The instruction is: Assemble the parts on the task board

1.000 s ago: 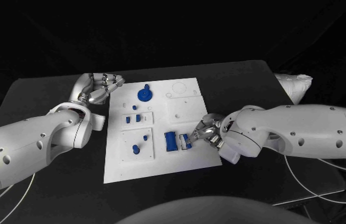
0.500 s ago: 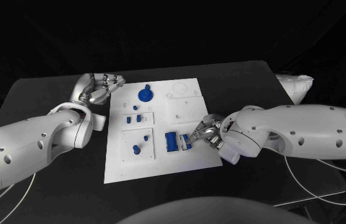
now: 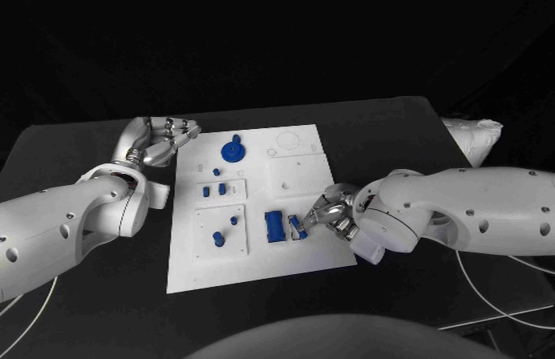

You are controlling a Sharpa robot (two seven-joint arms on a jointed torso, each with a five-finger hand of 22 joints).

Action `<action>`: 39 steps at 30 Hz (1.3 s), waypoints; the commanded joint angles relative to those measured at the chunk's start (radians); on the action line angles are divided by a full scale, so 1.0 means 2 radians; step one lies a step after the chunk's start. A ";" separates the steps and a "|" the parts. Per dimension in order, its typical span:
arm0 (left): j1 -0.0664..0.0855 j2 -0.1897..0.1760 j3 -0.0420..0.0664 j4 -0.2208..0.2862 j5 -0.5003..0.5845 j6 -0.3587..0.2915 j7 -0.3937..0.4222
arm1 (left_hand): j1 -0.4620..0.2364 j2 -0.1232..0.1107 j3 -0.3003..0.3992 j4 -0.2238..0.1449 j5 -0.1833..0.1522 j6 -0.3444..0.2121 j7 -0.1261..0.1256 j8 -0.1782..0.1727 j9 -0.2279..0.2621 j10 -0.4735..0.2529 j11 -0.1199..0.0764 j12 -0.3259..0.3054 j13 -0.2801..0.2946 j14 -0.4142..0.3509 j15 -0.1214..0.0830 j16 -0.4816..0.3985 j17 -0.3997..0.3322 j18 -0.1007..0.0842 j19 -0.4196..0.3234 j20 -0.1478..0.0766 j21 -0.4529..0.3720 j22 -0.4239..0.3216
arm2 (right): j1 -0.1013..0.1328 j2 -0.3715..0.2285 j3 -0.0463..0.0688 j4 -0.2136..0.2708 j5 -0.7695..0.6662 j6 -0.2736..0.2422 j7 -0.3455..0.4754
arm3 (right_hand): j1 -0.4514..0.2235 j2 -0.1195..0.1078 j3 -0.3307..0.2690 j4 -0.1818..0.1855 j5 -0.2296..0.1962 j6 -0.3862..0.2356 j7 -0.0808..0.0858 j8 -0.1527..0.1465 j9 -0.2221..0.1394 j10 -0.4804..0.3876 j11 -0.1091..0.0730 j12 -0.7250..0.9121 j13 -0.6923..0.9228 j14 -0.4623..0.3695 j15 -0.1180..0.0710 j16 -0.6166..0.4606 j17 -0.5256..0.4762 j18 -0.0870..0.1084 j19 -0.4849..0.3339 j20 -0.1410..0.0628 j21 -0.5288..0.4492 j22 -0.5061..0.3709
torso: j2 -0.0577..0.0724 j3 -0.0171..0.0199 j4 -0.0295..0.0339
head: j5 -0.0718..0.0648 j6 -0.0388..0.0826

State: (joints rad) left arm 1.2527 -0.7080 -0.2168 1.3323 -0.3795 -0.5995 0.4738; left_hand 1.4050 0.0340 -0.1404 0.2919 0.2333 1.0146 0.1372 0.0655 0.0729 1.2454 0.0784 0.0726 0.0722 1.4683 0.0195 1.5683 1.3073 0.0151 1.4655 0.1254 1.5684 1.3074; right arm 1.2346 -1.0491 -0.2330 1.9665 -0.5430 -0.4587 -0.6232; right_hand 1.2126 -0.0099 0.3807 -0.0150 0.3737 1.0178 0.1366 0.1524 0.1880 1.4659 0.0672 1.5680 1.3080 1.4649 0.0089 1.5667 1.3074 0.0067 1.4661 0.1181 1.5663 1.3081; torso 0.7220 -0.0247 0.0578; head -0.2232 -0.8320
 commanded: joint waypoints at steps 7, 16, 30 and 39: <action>0.000 0.001 0.000 0.000 -0.001 0.008 0.002 | 0.000 0.004 -0.003 0.000 0.002 0.004 0.000 0.001 0.000 0.001 -0.001 -0.002 -0.001 0.051 -0.003 0.001 0.132 -0.008 0.053 -0.002 0.001 0.132 | -0.002 0.002 -0.001 0.000 0.006 0.005 -0.001 | -0.005 -0.003 -0.007 0.004 -0.006 -0.001 0.004 -0.008 -0.004 0.052 0.004 0.001 0.131 0.053 -0.001 0.002 0.132 -0.003 0.052 -0.001 0.002 0.131 | 0.000 0.0001 0.0000 | 0.000 -0.001; 0.000 0.002 0.000 0.000 -0.001 0.008 0.002 | 0.001 0.005 -0.004 0.000 0.002 0.004 0.000 0.001 0.000 0.001 -0.001 -0.002 -0.001 0.051 -0.003 0.001 0.132 -0.008 0.053 -0.002 0.001 0.132 | -0.002 0.004 -0.001 -0.001 0.007 0.002 -0.002 | -0.018 -0.006 -0.022 0.016 -0.020 -0.002 0.007 -0.018 -0.011 0.052 0.006 0.001 0.131 0.053 0.002 0.002 0.132 -0.003 0.052 0.001 0.002 0.131 | 0.000 0.0001 0.0000 | -0.001 -0.002; 0.000 0.003 0.000 -0.001 -0.001 0.008 0.002 | 0.002 0.006 -0.005 0.000 0.002 0.004 0.000 0.001 0.000 0.001 -0.001 -0.002 -0.001 0.051 -0.003 0.001 0.132 -0.008 0.053 -0.002 0.001 0.132 | -0.002 0.005 -0.001 -0.004 0.007 -0.002 -0.001 | -0.031 -0.012 -0.041 0.030 -0.046 -0.003 0.009 -0.027 -0.018 0.052 0.008 0.001 0.131 0.053 0.004 0.002 0.132 -0.003 0.052 0.004 0.002 0.131 | 0.000 -0.0002 0.0003 | 0.000 -0.001; 0.000 0.003 0.000 -0.001 -0.001 0.008 0.002 | 0.002 0.006 -0.005 0.000 0.002 0.004 0.000 0.001 0.000 0.001 -0.001 -0.002 -0.001 0.051 -0.003 0.001 0.132 -0.008 0.053 -0.002 0.001 0.132 | -0.002 0.003 -0.001 -0.003 0.007 -0.003 0.000 | -0.036 -0.016 -0.048 0.033 -0.050 -0.003 0.009 -0.030 -0.020 0.052 0.008 0.001 0.131 0.053 0.005 0.002 0.132 -0.003 0.052 0.004 0.002 0.131 | 0.000 0.0000 0.0002 | 0.000 -0.002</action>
State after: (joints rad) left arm 1.2518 -0.7043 -0.2169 1.3293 -0.3794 -0.5972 0.4722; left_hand 1.4092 0.0381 -0.1434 0.2950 0.2333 1.0146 0.1372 0.0655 0.0729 1.2454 0.0784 0.0726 0.0723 1.4684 0.0195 1.5683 1.3081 0.0151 1.4655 0.1253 1.5684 1.3074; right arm 1.2342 -1.0438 -0.2335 1.9615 -0.5288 -0.4662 -0.6254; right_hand 1.1516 -0.0437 0.2923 0.0513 0.2779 1.0155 0.1539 0.0954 0.1501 1.4660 0.0744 1.5680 1.3080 1.4685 0.0125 1.5667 1.3081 0.0067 1.4660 0.1181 1.5663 1.3076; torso 0.7217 -0.0247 0.0582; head -0.2235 -0.8367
